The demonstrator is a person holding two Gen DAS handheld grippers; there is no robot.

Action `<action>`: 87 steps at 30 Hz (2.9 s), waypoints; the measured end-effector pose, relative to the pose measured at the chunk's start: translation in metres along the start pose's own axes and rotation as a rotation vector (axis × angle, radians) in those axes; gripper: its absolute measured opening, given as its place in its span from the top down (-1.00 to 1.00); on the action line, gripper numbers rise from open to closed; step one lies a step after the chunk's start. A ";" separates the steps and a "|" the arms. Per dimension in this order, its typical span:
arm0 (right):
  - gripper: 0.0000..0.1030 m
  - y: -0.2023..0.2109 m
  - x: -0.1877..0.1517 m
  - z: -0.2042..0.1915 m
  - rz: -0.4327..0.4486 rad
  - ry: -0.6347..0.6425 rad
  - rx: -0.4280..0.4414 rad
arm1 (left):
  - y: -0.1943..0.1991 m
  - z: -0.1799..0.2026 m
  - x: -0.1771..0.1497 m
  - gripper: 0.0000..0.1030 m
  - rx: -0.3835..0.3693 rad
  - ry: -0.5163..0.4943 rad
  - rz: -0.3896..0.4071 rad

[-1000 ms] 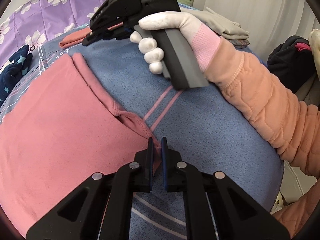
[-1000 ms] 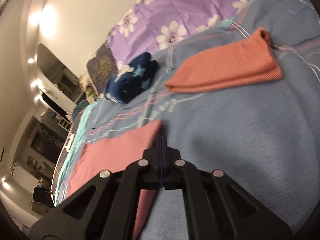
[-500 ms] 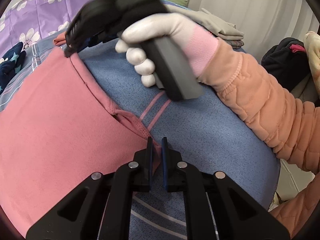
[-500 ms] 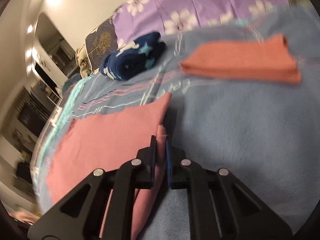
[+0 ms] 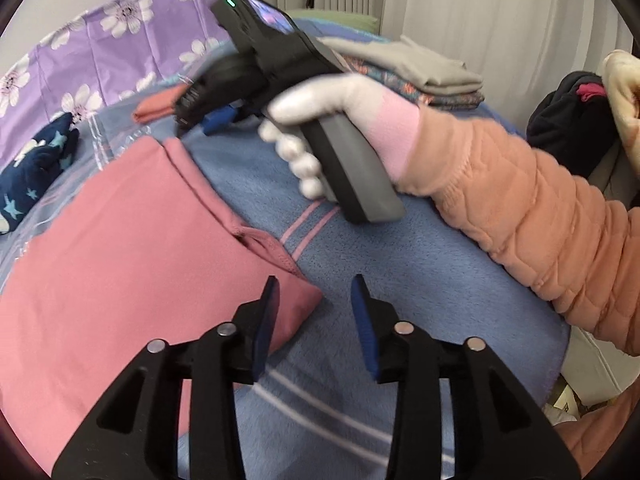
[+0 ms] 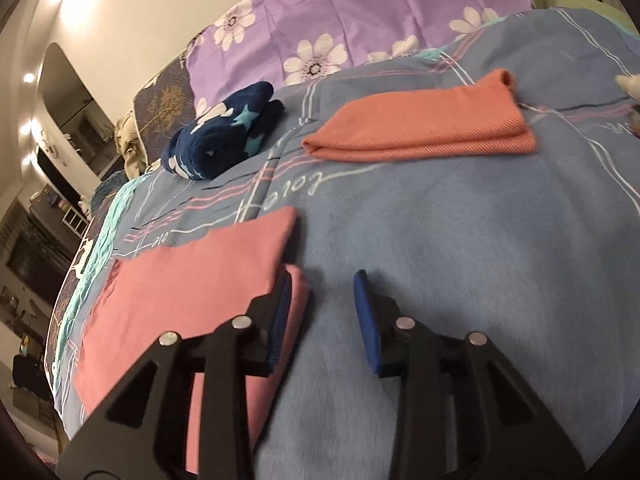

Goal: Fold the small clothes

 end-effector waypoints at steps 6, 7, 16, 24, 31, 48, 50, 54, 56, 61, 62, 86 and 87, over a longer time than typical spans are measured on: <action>0.35 0.021 -0.020 -0.011 -0.027 0.010 -0.069 | 0.034 -0.024 -0.017 0.23 0.038 0.059 0.049; 0.35 0.024 -0.020 -0.014 -0.025 0.012 -0.075 | 0.041 -0.031 -0.023 0.23 0.043 0.077 0.058; 0.28 0.033 -0.004 -0.116 -0.018 0.167 -0.072 | 0.087 -0.093 -0.071 0.21 0.150 0.220 0.107; 0.17 -0.022 -0.025 -0.248 -0.102 0.401 0.029 | 0.155 -0.199 -0.132 0.21 0.295 0.477 0.195; 0.16 -0.083 -0.038 -0.337 -0.183 0.547 0.086 | 0.194 -0.289 -0.201 0.24 0.372 0.735 0.212; 0.37 -0.196 -0.048 -0.466 -0.389 0.807 0.068 | 0.150 -0.339 -0.189 0.25 0.177 0.770 0.179; 0.27 -0.208 -0.052 -0.471 -0.420 0.832 0.054 | 0.148 -0.345 -0.186 0.25 0.163 0.784 0.184; 0.12 -0.228 -0.061 -0.470 -0.459 0.882 -0.006 | 0.143 -0.353 -0.178 0.43 0.165 0.778 0.191; 0.50 -0.235 -0.067 -0.467 -0.479 0.898 -0.021 | 0.141 -0.355 -0.179 0.82 0.160 0.788 0.182; 0.95 -0.221 -0.048 -0.474 -0.357 0.888 -0.043 | 0.160 -0.341 -0.183 0.90 0.188 0.785 0.217; 0.95 -0.218 -0.043 -0.474 -0.338 0.869 -0.037 | 0.160 -0.337 -0.184 0.91 0.202 0.767 0.208; 0.63 -0.175 -0.065 -0.438 -0.357 0.800 0.084 | 0.157 -0.302 -0.205 0.30 0.052 0.803 0.166; 0.58 -0.173 -0.070 -0.436 -0.359 0.805 0.087 | 0.157 -0.301 -0.206 0.31 0.044 0.809 0.165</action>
Point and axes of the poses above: each gripper's, at about its wrist camera, not at the fingertips, and y roughly against the way its jaws point, z to its right, x to its top, the point moved 8 cm from there along -y, roughly the way its jaws point, and after that the axes turned 5 degrees about y, right-handed, at the moved point
